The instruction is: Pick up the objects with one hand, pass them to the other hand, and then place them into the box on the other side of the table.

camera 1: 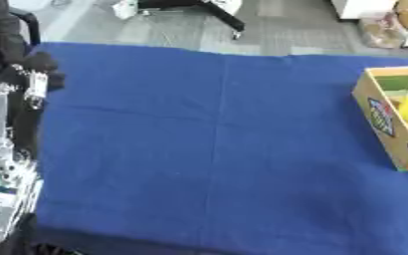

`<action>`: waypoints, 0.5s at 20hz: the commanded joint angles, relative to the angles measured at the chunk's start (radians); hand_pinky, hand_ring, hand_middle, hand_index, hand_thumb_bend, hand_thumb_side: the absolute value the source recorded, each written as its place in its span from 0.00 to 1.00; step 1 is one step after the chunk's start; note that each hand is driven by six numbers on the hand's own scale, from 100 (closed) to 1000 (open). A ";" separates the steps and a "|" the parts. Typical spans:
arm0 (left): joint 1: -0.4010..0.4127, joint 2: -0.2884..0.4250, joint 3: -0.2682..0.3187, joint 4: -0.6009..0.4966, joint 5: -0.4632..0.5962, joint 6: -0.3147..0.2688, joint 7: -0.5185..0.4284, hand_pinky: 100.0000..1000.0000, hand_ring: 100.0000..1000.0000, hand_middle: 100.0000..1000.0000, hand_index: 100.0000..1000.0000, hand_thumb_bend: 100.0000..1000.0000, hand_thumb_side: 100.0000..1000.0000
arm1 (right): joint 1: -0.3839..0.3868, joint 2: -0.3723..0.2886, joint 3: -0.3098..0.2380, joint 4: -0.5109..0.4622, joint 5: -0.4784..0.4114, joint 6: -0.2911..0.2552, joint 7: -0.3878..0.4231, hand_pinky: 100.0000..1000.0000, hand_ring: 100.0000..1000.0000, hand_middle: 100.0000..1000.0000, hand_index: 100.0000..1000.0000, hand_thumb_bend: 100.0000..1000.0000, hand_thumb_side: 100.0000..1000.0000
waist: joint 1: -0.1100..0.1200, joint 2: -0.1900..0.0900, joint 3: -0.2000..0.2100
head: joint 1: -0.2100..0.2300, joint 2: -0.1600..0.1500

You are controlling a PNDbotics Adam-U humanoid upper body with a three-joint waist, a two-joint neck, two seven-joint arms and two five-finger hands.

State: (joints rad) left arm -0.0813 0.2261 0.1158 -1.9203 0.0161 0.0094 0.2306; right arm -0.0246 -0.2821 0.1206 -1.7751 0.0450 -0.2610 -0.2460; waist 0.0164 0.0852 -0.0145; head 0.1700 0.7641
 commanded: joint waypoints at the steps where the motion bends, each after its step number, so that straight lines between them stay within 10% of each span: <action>1: -0.005 -0.008 -0.007 -0.006 -0.035 -0.004 0.006 0.66 0.60 0.58 0.73 0.30 0.66 | -0.004 0.002 0.009 0.010 0.004 -0.007 0.011 0.76 0.51 0.52 0.73 0.00 0.46 | 0.012 -0.020 -0.002 | 0.000 0.006; 10: -0.005 -0.025 -0.024 0.000 -0.102 -0.007 -0.014 0.68 0.62 0.60 0.78 0.27 0.89 | -0.004 0.009 0.010 0.029 0.013 -0.007 -0.006 0.75 0.48 0.50 0.70 0.00 0.47 | 0.000 -0.008 -0.001 | -0.121 0.006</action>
State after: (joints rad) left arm -0.0790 0.1947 0.0939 -1.9107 -0.0744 0.0043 0.2219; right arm -0.0244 -0.2687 0.1308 -1.7378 0.0537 -0.2670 -0.2467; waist 0.0161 0.0854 -0.0165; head 0.0718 0.7644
